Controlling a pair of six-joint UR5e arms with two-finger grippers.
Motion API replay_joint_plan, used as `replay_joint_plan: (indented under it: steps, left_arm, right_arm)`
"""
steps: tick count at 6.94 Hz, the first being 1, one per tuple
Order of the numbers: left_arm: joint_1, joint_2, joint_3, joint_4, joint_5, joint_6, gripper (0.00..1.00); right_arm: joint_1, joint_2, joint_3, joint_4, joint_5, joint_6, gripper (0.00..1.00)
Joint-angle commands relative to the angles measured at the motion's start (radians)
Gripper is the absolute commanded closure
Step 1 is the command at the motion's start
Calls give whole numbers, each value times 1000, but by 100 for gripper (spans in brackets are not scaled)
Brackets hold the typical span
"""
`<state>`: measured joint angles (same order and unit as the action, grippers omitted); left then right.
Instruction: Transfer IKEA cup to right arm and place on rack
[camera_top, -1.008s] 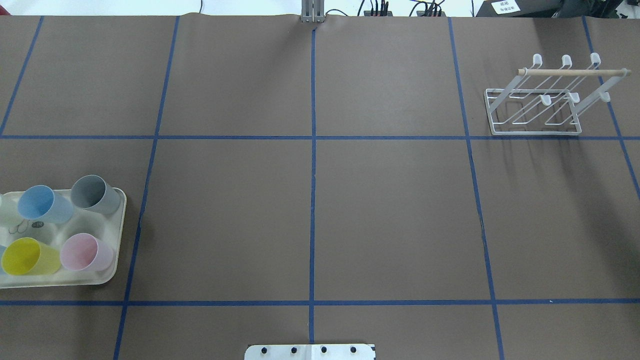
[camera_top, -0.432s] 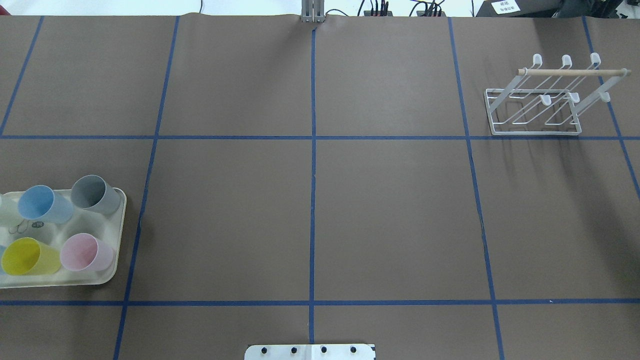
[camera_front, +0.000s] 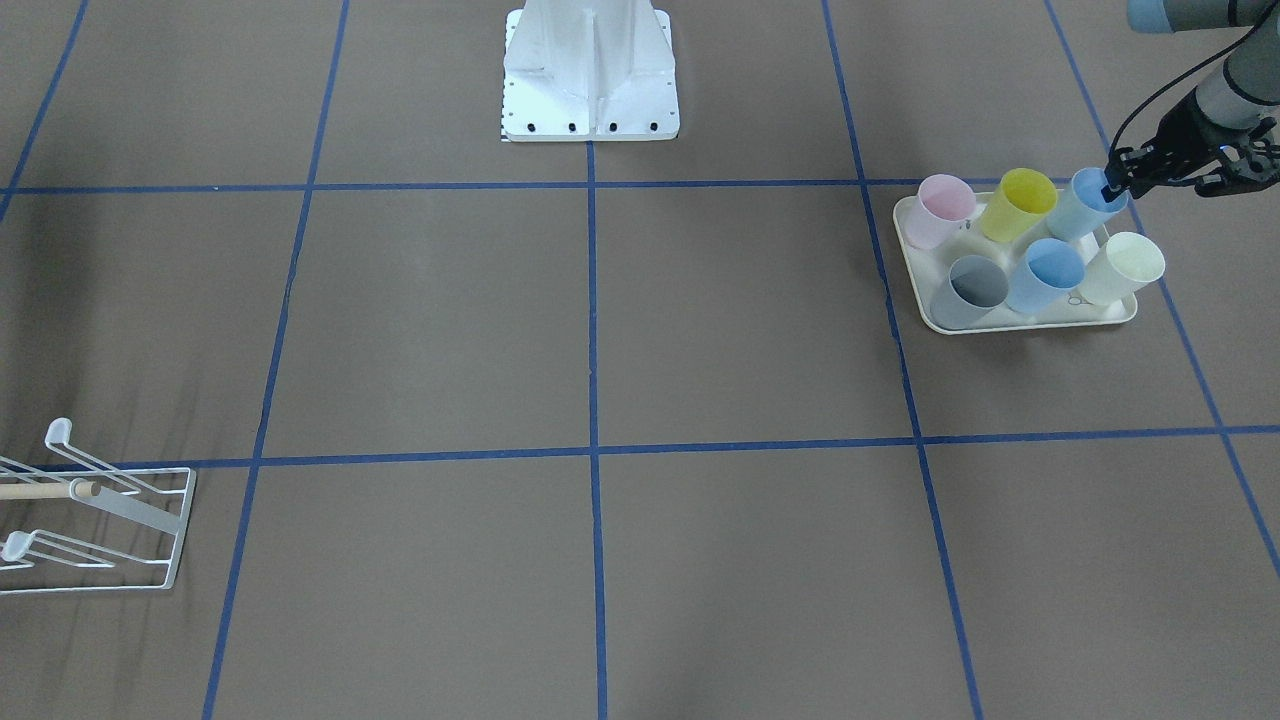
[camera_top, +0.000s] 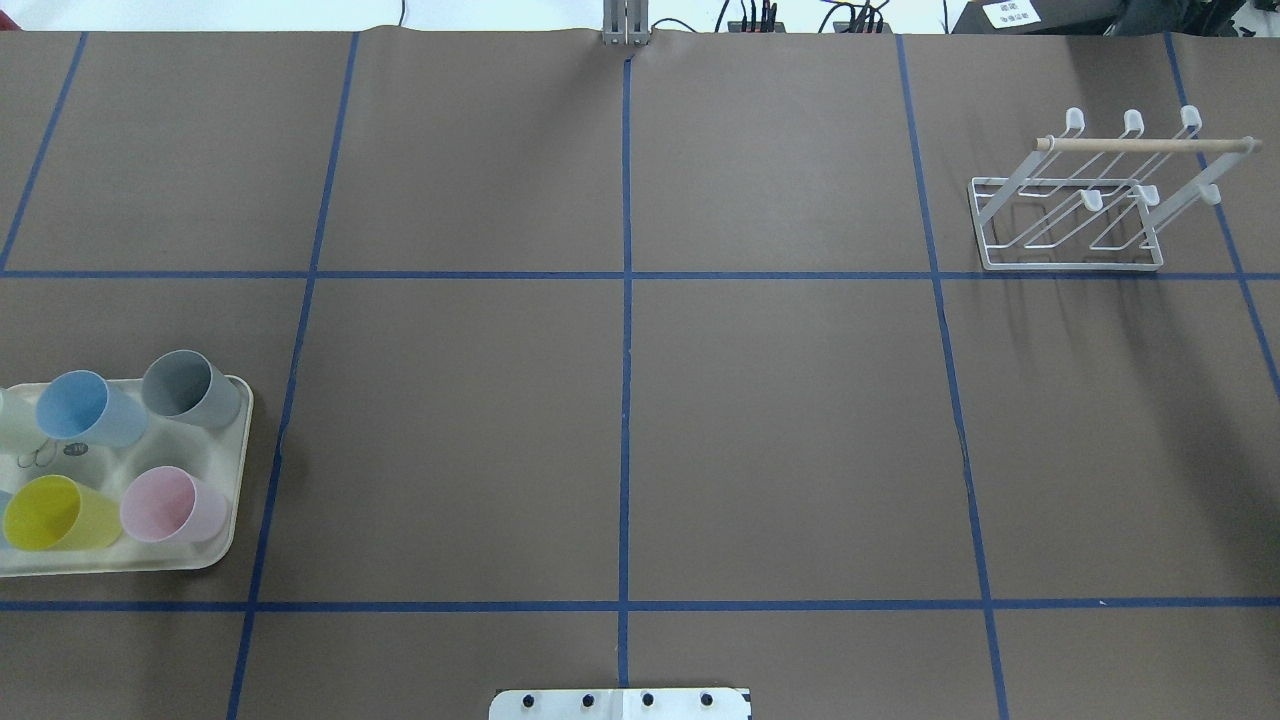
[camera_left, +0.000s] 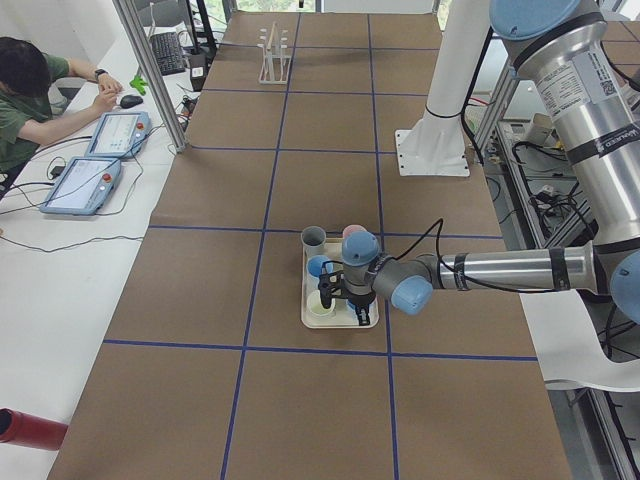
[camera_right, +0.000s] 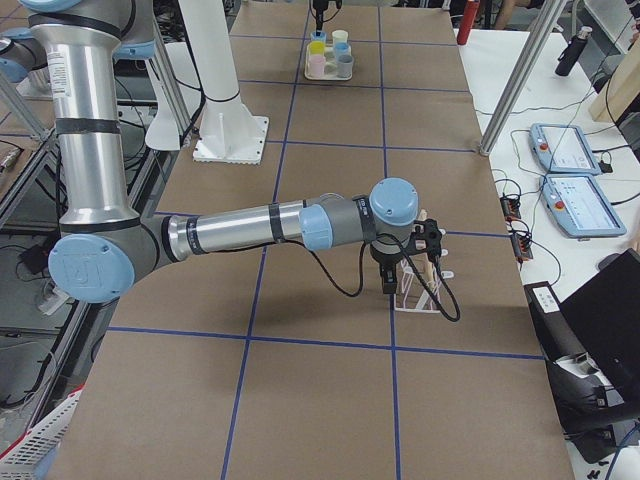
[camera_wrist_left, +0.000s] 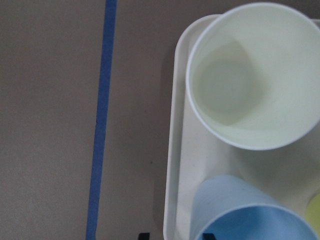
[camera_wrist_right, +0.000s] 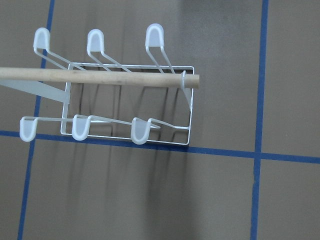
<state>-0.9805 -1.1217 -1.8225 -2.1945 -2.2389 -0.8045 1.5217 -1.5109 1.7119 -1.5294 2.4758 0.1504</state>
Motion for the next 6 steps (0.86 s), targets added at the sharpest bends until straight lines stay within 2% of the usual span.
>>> replay_joint_plan:
  steps: [1,2,3,5,6]
  left_arm:
    - [8,-1,2,-7,-2,1,54]
    - [8,-1,8,-7,-2,1,72]
    - [8,-7,8,-5,-2,-7,100]
    - [-3,-4,-6,1,-30,-1,100]
    - [-23,12,-39,1,-97,2,100]
  right_arm:
    - [0,0,0,2,-2,0,0]
    - [0,0,2,2,-2,0,0]
    - [0,0,5,2,-2,0,0]
    - [0,0,8,0,0,0,0]
    - [0,0,8,0,0,0,0]
